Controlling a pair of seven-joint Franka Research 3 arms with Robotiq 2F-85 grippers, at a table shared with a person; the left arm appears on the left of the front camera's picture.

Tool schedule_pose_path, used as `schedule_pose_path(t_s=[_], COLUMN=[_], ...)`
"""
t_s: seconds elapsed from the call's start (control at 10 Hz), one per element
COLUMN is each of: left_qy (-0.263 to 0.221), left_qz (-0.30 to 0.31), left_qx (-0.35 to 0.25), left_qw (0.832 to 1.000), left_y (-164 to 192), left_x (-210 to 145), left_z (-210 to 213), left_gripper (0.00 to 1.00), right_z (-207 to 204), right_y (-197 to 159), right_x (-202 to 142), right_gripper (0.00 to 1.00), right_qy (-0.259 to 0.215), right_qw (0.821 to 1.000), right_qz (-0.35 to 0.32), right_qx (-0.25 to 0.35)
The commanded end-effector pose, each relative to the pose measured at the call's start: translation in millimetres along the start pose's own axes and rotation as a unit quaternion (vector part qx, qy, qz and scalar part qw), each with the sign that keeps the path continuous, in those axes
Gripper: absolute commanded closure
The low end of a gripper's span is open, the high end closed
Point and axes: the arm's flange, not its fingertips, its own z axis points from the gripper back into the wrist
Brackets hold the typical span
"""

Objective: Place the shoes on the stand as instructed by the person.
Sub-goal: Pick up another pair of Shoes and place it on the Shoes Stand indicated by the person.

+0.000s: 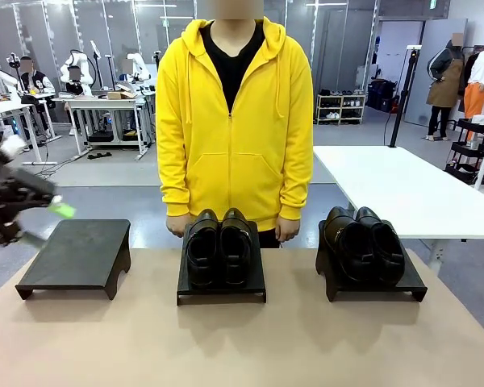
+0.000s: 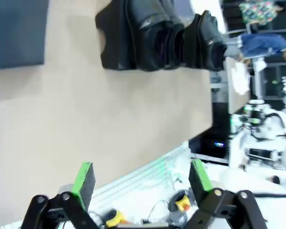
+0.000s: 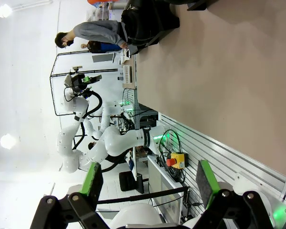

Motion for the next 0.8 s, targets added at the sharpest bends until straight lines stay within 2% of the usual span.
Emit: schedule_pose_path(t_s=[0.0,0.3,0.4,0.6,0.7], left_qy=[0.005,0.009,-0.007,-0.025,-0.036], left_qz=[0.039,0.075,0.093,0.152,0.162], left_qx=[-0.056,-0.135,-0.176,-0.214,-0.235], left_qw=[0.998,0.988,0.98,0.965,0.958], left_y=[40,114,142,188,207], left_x=[3,-32,-50,-80,-97], left_z=[28,63,69,70,69], left_gripper=[0.0,0.0,0.0,0.0,0.0], right_z=[-1,-1,-1,-1,-1], right_y=[0,0,0,0,0], right_x=[-4,-4,-4,-4,-4], right_gripper=[0.0,0.0,0.0,0.0,0.0], right_qy=[-0.002,-0.002,-0.002,-0.002,-0.002], right_qw=[1.0,1.0,1.0,1.0,1.0], right_qz=[0.004,0.004,0.004,0.004,0.004], right_qx=[-0.007,-0.007,-0.007,-0.007,-0.007])
